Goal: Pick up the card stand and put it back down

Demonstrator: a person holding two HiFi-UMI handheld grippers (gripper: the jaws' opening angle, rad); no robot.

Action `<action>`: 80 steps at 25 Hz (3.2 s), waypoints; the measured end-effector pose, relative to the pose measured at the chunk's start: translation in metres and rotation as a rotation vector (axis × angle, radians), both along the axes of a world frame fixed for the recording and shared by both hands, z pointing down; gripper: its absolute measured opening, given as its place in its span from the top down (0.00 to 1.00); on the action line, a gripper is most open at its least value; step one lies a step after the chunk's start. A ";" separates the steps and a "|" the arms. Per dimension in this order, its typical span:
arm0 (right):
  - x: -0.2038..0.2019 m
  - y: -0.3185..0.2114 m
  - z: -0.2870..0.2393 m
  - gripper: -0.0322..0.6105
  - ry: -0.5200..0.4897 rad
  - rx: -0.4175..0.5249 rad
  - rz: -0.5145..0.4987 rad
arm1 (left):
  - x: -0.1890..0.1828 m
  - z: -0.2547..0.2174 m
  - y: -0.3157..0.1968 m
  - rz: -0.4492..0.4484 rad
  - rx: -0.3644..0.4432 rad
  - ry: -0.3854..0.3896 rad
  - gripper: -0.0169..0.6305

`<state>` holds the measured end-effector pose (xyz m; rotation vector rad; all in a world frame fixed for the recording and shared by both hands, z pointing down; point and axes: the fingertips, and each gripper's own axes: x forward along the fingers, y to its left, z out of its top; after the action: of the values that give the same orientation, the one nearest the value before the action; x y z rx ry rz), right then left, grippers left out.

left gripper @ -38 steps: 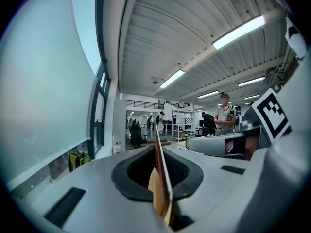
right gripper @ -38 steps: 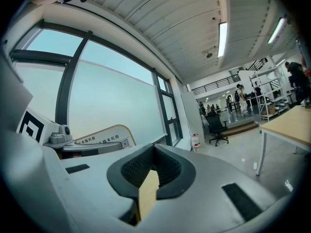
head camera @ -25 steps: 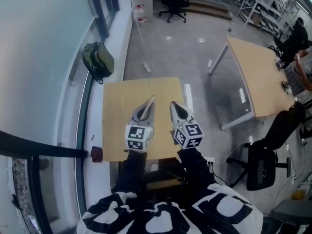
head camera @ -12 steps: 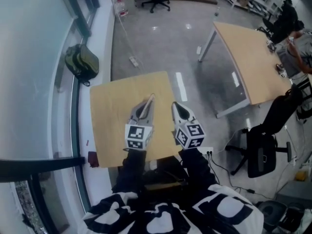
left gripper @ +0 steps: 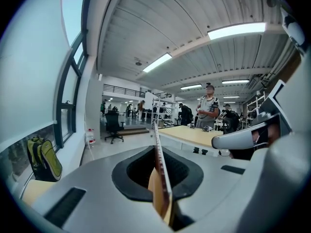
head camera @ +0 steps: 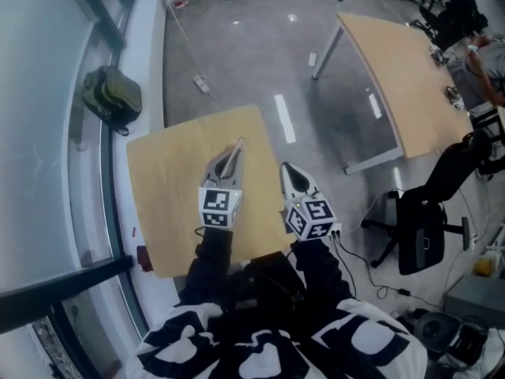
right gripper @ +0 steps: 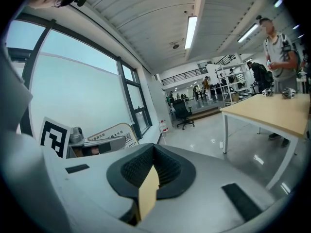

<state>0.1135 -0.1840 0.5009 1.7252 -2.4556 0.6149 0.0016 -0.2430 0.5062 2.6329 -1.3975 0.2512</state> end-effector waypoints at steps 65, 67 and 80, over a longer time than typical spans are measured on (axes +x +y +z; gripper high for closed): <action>0.026 -0.108 0.119 0.95 -0.078 -0.165 -0.093 | 0.053 0.190 -0.152 0.676 -0.247 -0.126 0.68; 0.024 -0.100 0.114 0.95 -0.079 -0.156 -0.094 | 0.041 0.187 -0.150 0.634 -0.246 -0.132 0.63; 0.006 -0.014 0.055 0.95 -0.039 -0.070 -0.097 | -0.036 0.110 -0.056 0.336 -0.192 -0.030 0.60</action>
<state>0.1194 -0.1985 0.5558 1.5739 -2.4941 0.7214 -0.0345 -0.2990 0.6161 2.6943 -0.8787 0.4405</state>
